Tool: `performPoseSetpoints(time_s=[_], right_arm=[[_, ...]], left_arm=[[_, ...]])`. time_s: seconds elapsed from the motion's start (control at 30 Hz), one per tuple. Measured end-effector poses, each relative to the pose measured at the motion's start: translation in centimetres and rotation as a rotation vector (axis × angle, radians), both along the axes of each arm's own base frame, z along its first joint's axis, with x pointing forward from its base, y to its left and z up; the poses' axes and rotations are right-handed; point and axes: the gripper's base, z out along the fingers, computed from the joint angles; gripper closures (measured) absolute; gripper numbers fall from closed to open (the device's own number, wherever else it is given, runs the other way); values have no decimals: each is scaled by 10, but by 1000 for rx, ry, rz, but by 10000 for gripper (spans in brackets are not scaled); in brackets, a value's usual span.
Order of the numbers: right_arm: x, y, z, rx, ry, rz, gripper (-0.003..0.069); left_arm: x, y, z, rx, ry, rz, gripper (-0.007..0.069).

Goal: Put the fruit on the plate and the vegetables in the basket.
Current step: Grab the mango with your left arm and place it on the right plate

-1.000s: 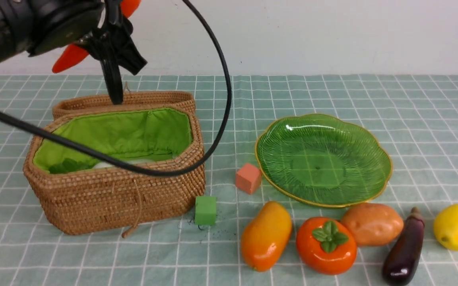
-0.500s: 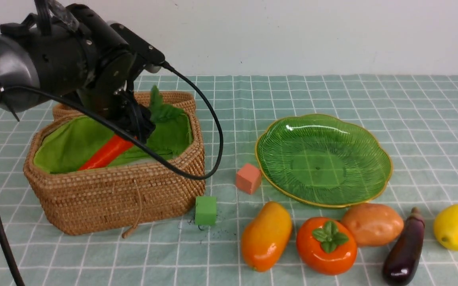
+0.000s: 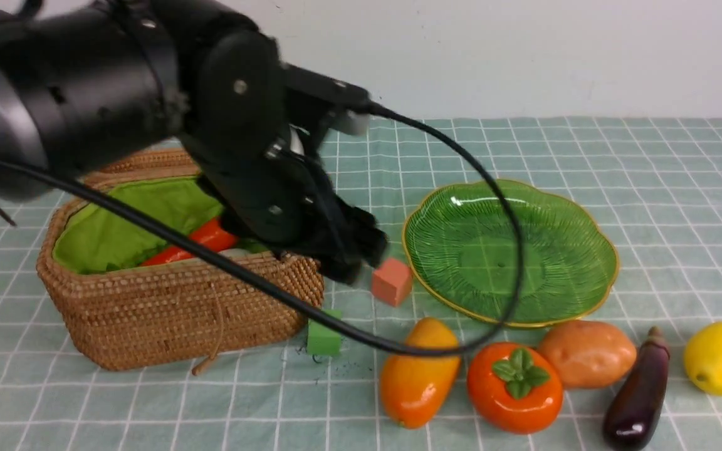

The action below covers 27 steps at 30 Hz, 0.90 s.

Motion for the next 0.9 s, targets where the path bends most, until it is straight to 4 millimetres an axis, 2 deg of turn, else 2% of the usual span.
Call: performPoseSetpoints(time_s=[0.03, 0.07, 0.1, 0.13, 0.17, 0.33, 0.47, 0.67, 0.9], right_arm=[[0, 0, 0, 0, 0, 0, 417], [0, 0, 0, 0, 0, 0, 417], [0, 0, 0, 0, 0, 0, 417], [0, 0, 0, 0, 0, 0, 417], [0, 0, 0, 0, 0, 0, 417], [0, 0, 0, 0, 0, 0, 417], [0, 0, 0, 0, 0, 0, 417], [0, 0, 0, 0, 0, 0, 417], [0, 0, 0, 0, 0, 0, 417]], left_arm=[[-3, -11, -7, -7, 16, -23, 52], [-4, -13, -9, -9, 21, -27, 53], [-4, -27, -23, 0, 37, -55, 53], [-4, -31, -27, 0, 36, -62, 53], [0, -45, -48, 36, 44, -87, 49], [13, -65, -83, 137, 51, -124, 29], [24, -78, -96, 131, 40, -119, 28], [32, -83, -122, 180, 42, -144, 48], [33, -83, -116, 232, 60, -182, 71]])
